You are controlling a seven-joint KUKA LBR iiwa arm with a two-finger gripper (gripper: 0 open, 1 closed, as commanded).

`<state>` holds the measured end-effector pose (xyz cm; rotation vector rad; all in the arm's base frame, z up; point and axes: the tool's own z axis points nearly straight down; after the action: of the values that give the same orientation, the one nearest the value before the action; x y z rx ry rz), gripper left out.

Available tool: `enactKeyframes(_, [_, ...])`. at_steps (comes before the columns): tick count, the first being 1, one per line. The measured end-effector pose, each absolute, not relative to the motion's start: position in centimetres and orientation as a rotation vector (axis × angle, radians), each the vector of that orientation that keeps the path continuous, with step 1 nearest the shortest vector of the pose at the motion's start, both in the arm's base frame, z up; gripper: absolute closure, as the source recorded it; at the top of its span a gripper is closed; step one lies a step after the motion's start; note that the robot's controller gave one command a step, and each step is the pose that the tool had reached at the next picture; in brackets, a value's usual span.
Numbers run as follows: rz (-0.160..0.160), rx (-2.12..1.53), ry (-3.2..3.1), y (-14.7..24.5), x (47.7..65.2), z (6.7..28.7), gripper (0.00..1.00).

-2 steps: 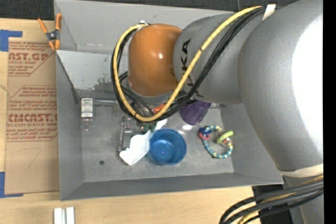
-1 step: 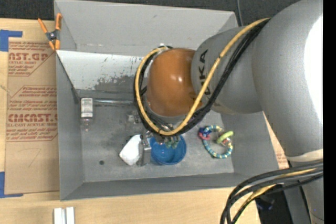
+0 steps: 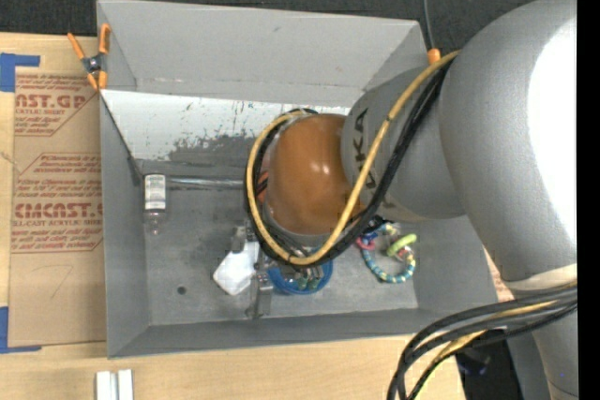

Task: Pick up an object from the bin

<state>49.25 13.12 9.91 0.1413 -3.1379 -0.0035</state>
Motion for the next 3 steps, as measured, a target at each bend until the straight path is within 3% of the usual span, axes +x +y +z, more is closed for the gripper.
enactKeyframes(1, [-0.006, 0.470, -3.110, 12.8, 50.4, 7.6, 0.00])
enactKeyframes(2, [-0.008, 0.110, -3.141, 13.0, 48.6, 7.4, 1.00])
enactKeyframes(3, [-0.009, 0.110, -3.141, 13.0, 48.6, 7.4, 1.00])
